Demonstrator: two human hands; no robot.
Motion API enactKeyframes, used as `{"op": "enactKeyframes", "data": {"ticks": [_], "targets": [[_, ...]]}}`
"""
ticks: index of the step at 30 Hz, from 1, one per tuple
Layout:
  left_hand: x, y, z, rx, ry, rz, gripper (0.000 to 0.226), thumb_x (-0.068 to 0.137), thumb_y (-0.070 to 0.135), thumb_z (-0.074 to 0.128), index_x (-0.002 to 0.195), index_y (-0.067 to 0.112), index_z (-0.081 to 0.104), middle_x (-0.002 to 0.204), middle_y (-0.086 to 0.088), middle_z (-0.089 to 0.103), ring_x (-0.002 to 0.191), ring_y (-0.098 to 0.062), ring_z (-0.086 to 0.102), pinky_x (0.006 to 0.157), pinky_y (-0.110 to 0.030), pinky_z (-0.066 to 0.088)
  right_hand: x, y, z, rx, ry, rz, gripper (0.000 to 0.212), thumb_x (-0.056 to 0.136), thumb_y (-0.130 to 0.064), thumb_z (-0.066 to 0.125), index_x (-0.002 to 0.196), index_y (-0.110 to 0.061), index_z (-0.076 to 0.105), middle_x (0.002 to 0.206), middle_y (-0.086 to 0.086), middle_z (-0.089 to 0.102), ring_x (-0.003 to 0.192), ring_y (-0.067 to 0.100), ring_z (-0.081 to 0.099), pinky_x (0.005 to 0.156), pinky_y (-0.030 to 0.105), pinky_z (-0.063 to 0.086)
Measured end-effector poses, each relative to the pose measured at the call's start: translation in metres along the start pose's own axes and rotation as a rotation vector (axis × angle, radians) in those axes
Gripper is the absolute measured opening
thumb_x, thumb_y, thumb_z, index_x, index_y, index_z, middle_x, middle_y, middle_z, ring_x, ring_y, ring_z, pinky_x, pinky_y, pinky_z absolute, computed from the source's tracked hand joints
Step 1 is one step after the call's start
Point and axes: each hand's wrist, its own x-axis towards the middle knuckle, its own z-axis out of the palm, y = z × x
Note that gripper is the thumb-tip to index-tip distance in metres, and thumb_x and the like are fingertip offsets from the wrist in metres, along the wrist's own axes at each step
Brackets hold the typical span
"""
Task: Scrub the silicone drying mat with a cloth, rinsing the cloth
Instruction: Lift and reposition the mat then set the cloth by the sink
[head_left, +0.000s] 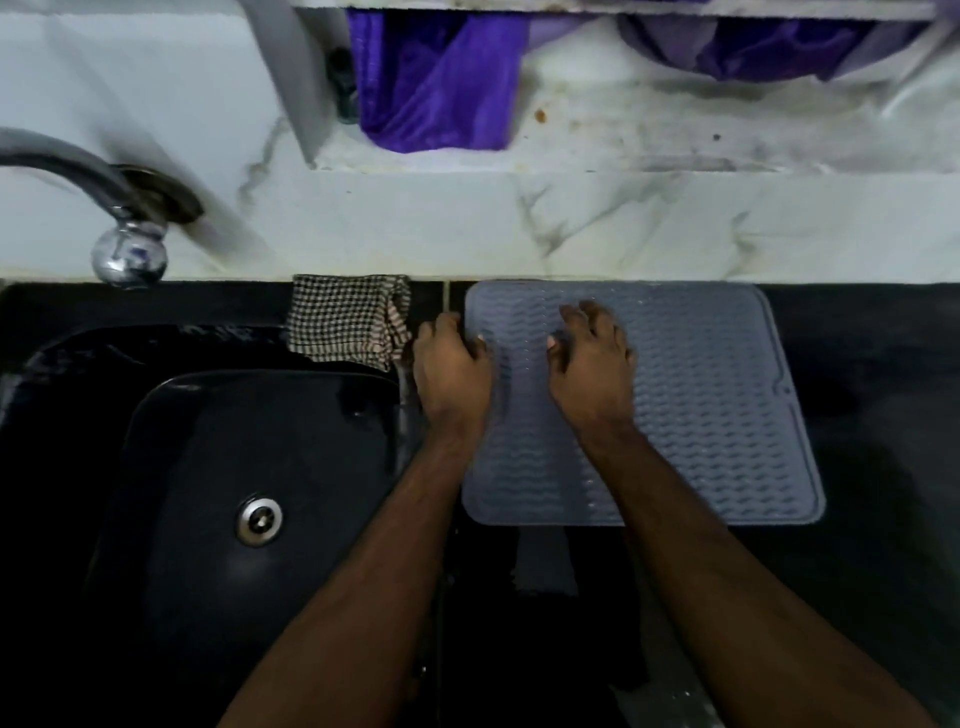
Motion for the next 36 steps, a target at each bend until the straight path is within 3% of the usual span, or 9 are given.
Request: {"op": "enactKeyframes", "data": {"ticks": [5, 10, 15, 20, 24, 29, 32, 36], "targets": [[-0.003, 0.015, 0.024, 0.13, 0.023, -0.143, 0.043, 0.092, 0.027, 0.066, 0.125, 0.001, 0.058, 0.127, -0.027, 0.051, 0.118, -0.045, 0.051, 0.1, -0.047, 0.044, 0.007, 0.07, -0.031, -0.018, 0.006, 0.124, 0.047, 0.1, -0.029, 0.049, 0.146, -0.019, 0.047, 0.151, 0.013, 0.038, 0.135, 0.034, 0.037, 0.109, 0.049, 0.03], [0.003, 0.017, 0.03, 0.122, 0.086, -0.284, 0.042, 0.093, 0.033, 0.064, 0.12, 0.002, 0.063, 0.122, -0.028, 0.059, 0.118, -0.044, 0.054, 0.098, -0.046, 0.048, 0.017, 0.129, -0.059, -0.005, 0.036, 0.235, 0.046, 0.1, -0.029, 0.051, 0.144, -0.019, 0.049, 0.15, 0.013, 0.039, 0.135, 0.035, 0.035, 0.111, 0.049, 0.027], [-0.007, 0.027, 0.041, 0.188, 0.158, -0.262, 0.033, 0.095, 0.029, 0.061, 0.119, 0.006, 0.062, 0.124, -0.025, 0.056, 0.116, -0.044, 0.052, 0.097, -0.051, 0.046, 0.03, 0.171, -0.077, -0.016, 0.045, 0.371, 0.045, 0.099, -0.027, 0.052, 0.142, -0.02, 0.046, 0.15, 0.017, 0.033, 0.135, 0.042, 0.03, 0.108, 0.058, 0.027], [-0.014, 0.032, 0.049, 0.128, 0.227, -0.195, 0.023, 0.099, 0.021, 0.053, 0.117, 0.006, 0.053, 0.122, -0.021, 0.059, 0.11, -0.042, 0.057, 0.092, -0.054, 0.049, 0.043, 0.186, -0.079, 0.074, 0.066, 0.401, 0.053, 0.098, -0.026, 0.055, 0.146, -0.009, 0.038, 0.138, 0.024, 0.041, 0.119, 0.044, 0.048, 0.1, 0.055, 0.042], [-0.009, 0.029, 0.044, 0.113, 0.21, -0.166, 0.011, 0.101, 0.022, 0.047, 0.109, 0.015, 0.044, 0.106, -0.018, 0.065, 0.096, -0.04, 0.062, 0.077, -0.048, 0.05, 0.05, 0.191, -0.075, 0.009, 0.098, 0.469, 0.044, 0.097, -0.029, 0.057, 0.13, -0.003, 0.05, 0.13, 0.025, 0.049, 0.118, 0.043, 0.047, 0.098, 0.052, 0.039], [-0.007, 0.02, 0.035, 0.174, 0.188, -0.166, 0.017, 0.103, 0.037, 0.047, 0.112, 0.022, 0.045, 0.099, -0.015, 0.066, 0.091, -0.041, 0.063, 0.071, -0.044, 0.047, 0.053, 0.189, -0.073, -0.017, 0.223, 0.31, 0.03, 0.101, -0.031, 0.047, 0.115, -0.005, 0.055, 0.117, 0.022, 0.055, 0.107, 0.04, 0.05, 0.083, 0.047, 0.043], [-0.004, 0.009, 0.03, 0.135, 0.225, -0.138, 0.019, 0.104, 0.039, 0.045, 0.109, 0.022, 0.051, 0.095, -0.012, 0.066, 0.089, -0.038, 0.063, 0.069, -0.039, 0.042, 0.052, 0.184, -0.071, 0.136, 0.23, 0.269, 0.013, 0.102, -0.031, 0.04, 0.099, -0.018, 0.041, 0.086, 0.009, 0.056, 0.078, 0.032, 0.059, 0.063, 0.038, 0.044], [0.0, -0.004, 0.02, 0.011, 0.23, -0.118, 0.015, 0.104, 0.032, 0.046, 0.104, 0.019, 0.053, 0.086, -0.003, 0.062, 0.085, -0.032, 0.061, 0.072, -0.035, 0.042, 0.052, 0.174, -0.069, 0.168, 0.253, 0.232, 0.014, 0.1, -0.036, 0.04, 0.093, -0.024, 0.039, 0.078, 0.009, 0.058, 0.071, 0.034, 0.061, 0.063, 0.037, 0.044]]}}
